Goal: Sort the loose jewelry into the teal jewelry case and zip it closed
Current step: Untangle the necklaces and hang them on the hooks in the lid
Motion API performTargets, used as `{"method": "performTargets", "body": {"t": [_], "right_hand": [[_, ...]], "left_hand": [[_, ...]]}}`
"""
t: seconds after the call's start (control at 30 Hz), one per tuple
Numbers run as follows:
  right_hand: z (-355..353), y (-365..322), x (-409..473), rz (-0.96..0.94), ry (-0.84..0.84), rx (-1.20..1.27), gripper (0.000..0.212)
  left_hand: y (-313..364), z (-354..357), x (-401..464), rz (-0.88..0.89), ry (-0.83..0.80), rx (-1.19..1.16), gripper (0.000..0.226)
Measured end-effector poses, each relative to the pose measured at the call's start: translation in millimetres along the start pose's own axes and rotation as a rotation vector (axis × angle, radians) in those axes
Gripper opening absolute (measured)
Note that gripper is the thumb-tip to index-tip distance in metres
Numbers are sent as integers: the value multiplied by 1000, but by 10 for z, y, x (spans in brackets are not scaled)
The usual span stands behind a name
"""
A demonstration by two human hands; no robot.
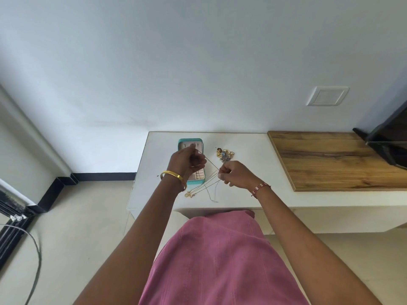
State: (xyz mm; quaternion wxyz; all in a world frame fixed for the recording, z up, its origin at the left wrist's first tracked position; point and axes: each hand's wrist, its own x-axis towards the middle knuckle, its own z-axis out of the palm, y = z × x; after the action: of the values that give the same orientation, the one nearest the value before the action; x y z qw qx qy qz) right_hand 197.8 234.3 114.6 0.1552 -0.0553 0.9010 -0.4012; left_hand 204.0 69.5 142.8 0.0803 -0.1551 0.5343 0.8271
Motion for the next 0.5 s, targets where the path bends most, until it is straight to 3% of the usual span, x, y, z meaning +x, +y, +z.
{"method": "performTargets", "body": {"t": [0.13,0.27,0.4,0.5], "right_hand": [[-40,228,-20,126,-46,579,15],[-119,410,17,221,78,1340,34],[-124,464,86,184,159,1493,44],[-143,458,161,162,190,1559,41]], "left_hand": [[85,-179,18,-64,38,-286,40],[34,-357,103,-114,105,-306,39],[-136,-411,174,-174,135,-234,33],[-264,-445,207,-201,128,-184,23]]}}
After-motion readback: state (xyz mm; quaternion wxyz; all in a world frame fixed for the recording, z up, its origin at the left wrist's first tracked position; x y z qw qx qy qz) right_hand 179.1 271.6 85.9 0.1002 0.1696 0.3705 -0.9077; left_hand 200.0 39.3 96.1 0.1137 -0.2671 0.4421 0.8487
